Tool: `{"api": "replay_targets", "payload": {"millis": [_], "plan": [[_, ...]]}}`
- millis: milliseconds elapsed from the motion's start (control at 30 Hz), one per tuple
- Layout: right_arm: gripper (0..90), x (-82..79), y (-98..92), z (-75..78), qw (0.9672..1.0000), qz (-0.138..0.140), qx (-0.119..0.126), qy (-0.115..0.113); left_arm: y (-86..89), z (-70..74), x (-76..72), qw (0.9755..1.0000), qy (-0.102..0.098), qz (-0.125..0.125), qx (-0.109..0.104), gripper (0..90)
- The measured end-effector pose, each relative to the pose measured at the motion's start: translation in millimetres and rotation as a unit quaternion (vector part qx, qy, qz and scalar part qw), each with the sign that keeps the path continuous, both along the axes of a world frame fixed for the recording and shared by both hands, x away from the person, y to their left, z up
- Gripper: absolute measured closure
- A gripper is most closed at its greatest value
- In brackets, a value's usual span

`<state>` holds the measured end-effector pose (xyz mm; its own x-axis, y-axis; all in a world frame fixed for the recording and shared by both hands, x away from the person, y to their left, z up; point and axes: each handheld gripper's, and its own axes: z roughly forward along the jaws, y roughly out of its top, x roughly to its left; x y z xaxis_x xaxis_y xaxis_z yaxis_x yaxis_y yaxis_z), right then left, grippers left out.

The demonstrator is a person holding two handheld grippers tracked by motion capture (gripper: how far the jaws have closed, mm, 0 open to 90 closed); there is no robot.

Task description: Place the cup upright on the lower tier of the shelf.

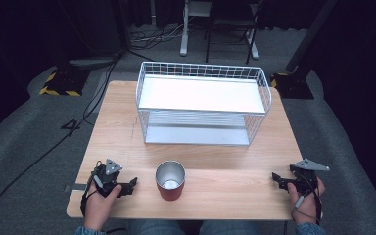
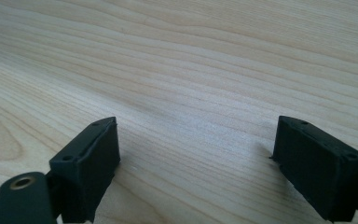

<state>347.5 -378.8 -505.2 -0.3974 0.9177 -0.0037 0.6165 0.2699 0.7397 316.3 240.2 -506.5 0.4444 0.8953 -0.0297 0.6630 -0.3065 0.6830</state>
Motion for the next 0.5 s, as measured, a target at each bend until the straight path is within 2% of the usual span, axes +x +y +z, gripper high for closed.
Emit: {"api": "replay_targets", "payload": {"millis": [100, 200, 267, 433, 500], "plan": [[14.8, 0.0, 0.1, -0.1, 1.0000, -0.001, 0.000, -0.001, -0.2, 0.0, -0.8, 1.0000, -0.002, 0.000, -0.001, 8.8], [14.8, -0.1, 0.2, -0.1, 1.0000, -0.001, -0.001, -0.001, -0.4, 0.8, -3.7, 0.9999, -0.009, 0.005, -0.005, 16.9], [14.9, -0.1, 0.2, -0.1, 1.0000, -0.001, -0.001, -0.001, 0.9, 3.7, -7.0, 0.9998, -0.010, -0.001, -0.014, 15.6], [15.1, -0.3, 0.2, 0.0, 1.0000, 0.001, -0.002, -0.001, -1.0, 10.0, -19.2, 0.9990, -0.034, 0.002, -0.028, 15.6], [15.3, -0.3, 0.3, 0.0, 1.0000, 0.000, -0.002, -0.002, -3.1, 12.7, -24.9, 0.9988, -0.043, -0.005, -0.024, 15.6]]}}
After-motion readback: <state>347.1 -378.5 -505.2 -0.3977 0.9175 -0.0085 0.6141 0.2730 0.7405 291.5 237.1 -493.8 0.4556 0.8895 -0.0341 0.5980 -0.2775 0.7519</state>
